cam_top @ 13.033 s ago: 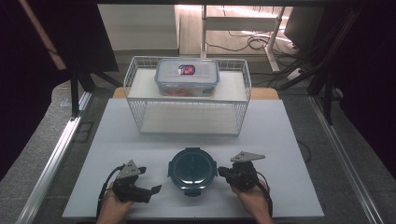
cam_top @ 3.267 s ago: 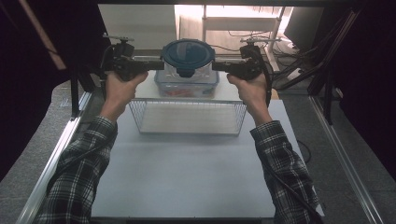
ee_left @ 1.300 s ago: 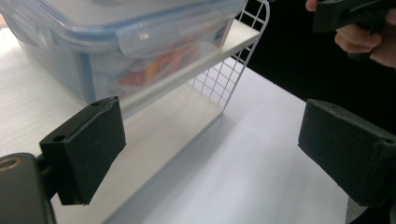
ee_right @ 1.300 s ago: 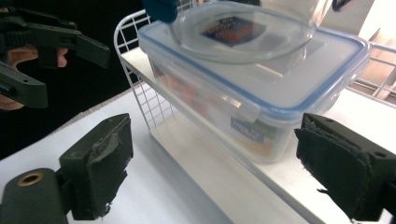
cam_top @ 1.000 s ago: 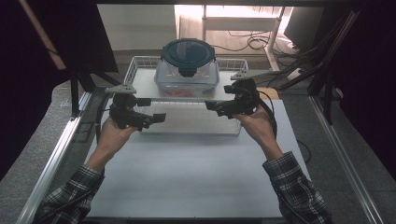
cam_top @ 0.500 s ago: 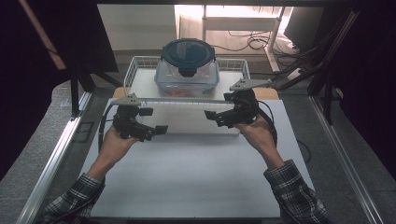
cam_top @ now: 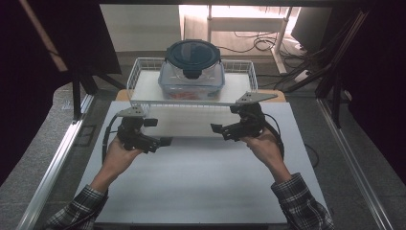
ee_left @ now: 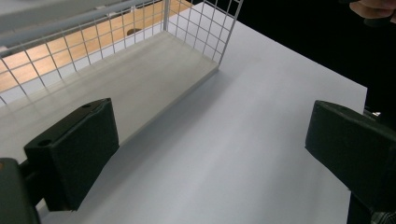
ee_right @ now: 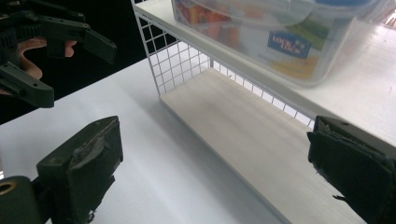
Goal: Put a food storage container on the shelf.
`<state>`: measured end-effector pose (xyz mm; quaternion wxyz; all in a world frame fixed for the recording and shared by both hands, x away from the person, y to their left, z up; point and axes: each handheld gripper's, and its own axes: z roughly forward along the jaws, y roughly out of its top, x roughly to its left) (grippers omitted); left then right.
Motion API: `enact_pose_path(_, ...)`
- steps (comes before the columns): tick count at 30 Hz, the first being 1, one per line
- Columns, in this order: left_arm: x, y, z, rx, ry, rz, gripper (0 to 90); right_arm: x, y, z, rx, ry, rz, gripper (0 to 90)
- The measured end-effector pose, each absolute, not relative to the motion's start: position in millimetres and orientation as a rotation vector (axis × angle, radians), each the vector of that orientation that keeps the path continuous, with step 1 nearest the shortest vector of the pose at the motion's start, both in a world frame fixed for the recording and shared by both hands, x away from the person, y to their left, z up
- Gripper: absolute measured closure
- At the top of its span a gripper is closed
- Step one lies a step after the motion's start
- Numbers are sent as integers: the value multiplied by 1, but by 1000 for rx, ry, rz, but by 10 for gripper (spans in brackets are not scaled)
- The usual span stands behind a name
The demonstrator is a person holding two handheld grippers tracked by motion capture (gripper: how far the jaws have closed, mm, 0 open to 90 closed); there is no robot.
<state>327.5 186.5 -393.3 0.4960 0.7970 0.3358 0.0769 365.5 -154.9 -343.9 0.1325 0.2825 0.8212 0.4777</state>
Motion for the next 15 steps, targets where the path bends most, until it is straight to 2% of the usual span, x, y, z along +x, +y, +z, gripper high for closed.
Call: enact_pose_path(15, 310, 186, -414, 1931, 830, 218, 25, 349, -165, -363, 831, 2364, 1338, 0)
